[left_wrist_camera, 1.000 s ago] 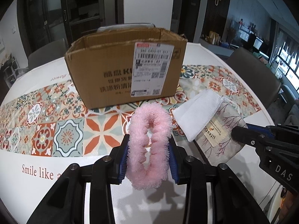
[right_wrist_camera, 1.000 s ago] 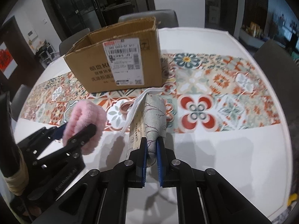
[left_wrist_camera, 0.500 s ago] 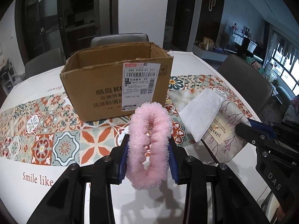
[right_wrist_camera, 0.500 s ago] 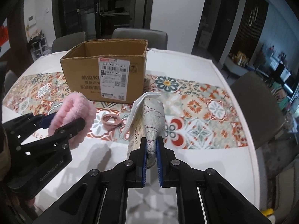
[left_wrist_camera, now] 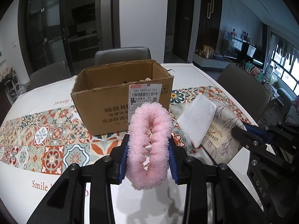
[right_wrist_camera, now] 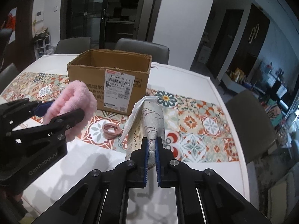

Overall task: Organize soft objects
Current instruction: 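Carry the pink headband and patterned pouch with both tools over the box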

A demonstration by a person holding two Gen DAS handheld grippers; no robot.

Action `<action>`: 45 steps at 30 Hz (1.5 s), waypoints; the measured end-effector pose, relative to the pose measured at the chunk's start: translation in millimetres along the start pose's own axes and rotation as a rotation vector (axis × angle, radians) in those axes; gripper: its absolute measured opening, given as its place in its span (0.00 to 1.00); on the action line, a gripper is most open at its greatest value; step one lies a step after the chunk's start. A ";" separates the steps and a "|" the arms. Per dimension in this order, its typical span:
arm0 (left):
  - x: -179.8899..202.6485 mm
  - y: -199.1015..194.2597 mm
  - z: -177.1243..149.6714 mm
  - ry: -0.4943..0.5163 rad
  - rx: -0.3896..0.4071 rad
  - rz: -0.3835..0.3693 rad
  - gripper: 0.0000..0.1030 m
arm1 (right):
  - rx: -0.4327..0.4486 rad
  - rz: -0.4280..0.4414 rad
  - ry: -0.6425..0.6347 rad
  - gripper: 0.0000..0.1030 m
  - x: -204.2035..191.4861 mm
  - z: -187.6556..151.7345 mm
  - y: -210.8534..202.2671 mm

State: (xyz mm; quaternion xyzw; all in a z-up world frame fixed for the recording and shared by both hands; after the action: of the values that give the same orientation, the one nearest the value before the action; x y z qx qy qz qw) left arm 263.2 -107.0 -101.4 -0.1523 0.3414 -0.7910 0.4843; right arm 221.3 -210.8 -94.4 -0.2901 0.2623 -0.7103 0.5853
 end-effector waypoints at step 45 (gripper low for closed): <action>-11.2 -17.6 9.7 0.020 0.033 0.012 0.35 | -0.016 -0.057 -0.066 0.08 -8.7 9.8 -10.2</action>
State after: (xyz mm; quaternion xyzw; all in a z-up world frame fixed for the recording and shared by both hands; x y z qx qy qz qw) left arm 262.5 -95.9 -81.3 -0.1344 0.3339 -0.7951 0.4881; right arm 222.8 -200.7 -81.3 -0.3257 0.2401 -0.7146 0.5707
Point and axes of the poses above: each gripper's, at about its wrist camera, not at the fingertips, and y roughly the way its jaws point, x to its right, z to its top, the point moved 4 cm from there along y, roughly the way its jaws point, and after that the axes turned 9 degrees about y, right-handed, at the moved point
